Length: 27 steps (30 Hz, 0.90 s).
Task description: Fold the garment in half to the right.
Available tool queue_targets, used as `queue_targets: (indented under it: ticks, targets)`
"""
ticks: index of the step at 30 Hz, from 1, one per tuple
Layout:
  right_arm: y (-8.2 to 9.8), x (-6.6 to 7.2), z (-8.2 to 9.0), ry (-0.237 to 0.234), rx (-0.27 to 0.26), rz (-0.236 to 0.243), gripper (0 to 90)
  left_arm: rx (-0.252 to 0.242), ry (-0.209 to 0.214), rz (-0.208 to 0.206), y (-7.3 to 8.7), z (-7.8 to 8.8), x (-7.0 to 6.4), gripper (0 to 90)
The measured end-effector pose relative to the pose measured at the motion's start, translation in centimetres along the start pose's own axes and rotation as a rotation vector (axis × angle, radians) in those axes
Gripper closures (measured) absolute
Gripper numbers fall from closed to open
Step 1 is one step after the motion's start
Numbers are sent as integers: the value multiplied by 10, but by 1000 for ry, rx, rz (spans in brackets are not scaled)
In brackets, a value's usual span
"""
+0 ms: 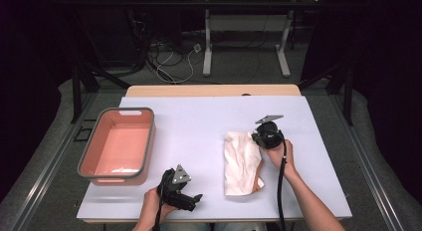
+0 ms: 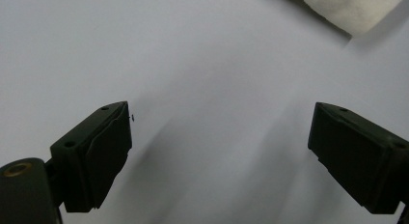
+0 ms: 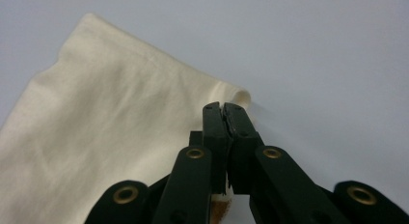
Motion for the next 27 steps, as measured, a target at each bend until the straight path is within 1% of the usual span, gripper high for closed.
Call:
queue_targets:
  ticks: [2, 3, 5, 6, 7, 8, 9, 10, 11, 12, 13, 14, 15, 16, 17, 19, 20, 21, 22, 23, 24, 25, 27]
  targets:
    - [4, -2, 1, 17, 19, 12, 879, 7, 5, -1, 0, -1, -1, 80]
    - [7, -4, -1, 32, 36, 6, 877, 6, 7, 2, 0, -1, -1, 80]
    - [11, -6, -5, 39, 69, 3, 869, 5, 4, -2, 0, -1, -1, 80]
    - [12, -7, -6, 46, 78, 9, 848, 6, 2, -11, 0, 0, 0, 80]
    - [11, -6, -7, 43, 74, 7, 820, 6, 0, -11, 0, 0, 0, 80]
    - [9, -5, -6, 43, 64, 24, 792, 6, 0, -5, 1, 0, 1, 80]
    - [7, -3, -5, 37, 45, 32, 765, 4, 3, 1, 1, 0, 1, 80]
    - [4, -1, -3, 33, 39, 48, 734, 5, -5, -5, 1, 1, 2, 80]
    - [1, 2, -1, 25, 28, 60, 711, 1, -4, -3, 1, 1, 3, 80]
    - [-2, 4, 2, 17, 10, 66, 689, -2, -3, 5, 1, 1, 2, 80]
    - [-4, 5, 3, 13, 2, 64, 658, -2, -6, -2, 1, 2, 2, 80]
    - [-7, 7, 5, 3, -12, 74, 638, -3, -6, -2, 0, 2, 2, 80]
    - [-8, 9, 5, -12, -18, 72, 619, -4, -7, -2, 0, 2, 2, 80]
    - [-10, 11, 7, -17, -22, 76, 604, -6, -7, -2, 0, 2, 2, 80]
    - [-12, 14, 7, -33, -33, 81, 589, -11, -5, 5, -1, 1, 1, 80]
    - [-16, 21, 9, -58, -45, 103, 570, -6, -7, -1, -1, 1, 1, 80]
    - [-17, 23, 10, -71, -45, 107, 570, -3, -8, -8, -1, 1, 1, 80]
    - [-20, 29, 9, -90, -46, 118, 562, -3, -8, -6, -1, 0, 1, 80]
    - [-22, 32, 8, -96, -52, 122, 561, -2, -4, -3, -1, 0, 1, 80]
    - [-25, 37, 6, -101, -47, 142, 560, -3, -3, -3, -1, 0, 0, 80]
    - [-27, 40, 4, -107, -43, 150, 559, -4, -3, -1, -1, 0, 0, 80]
    - [-31, 44, 0, -105, -33, 170, 553, -2, -7, -5, -1, 1, 1, 81]
    - [-37, 52, -3, -126, -26, 193, 552, -2, -3, 1, 0, 1, 1, 81]
Point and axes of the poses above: each handheld gripper's, and its own axes: z roughly backward along the jaws, y roughly out of its underside, x roughly to its left, the point moved 6 cm from there along -z, roughly forward along the jaws, and after that the axes turned 7 degrees about -z, right-handed, at the moved point
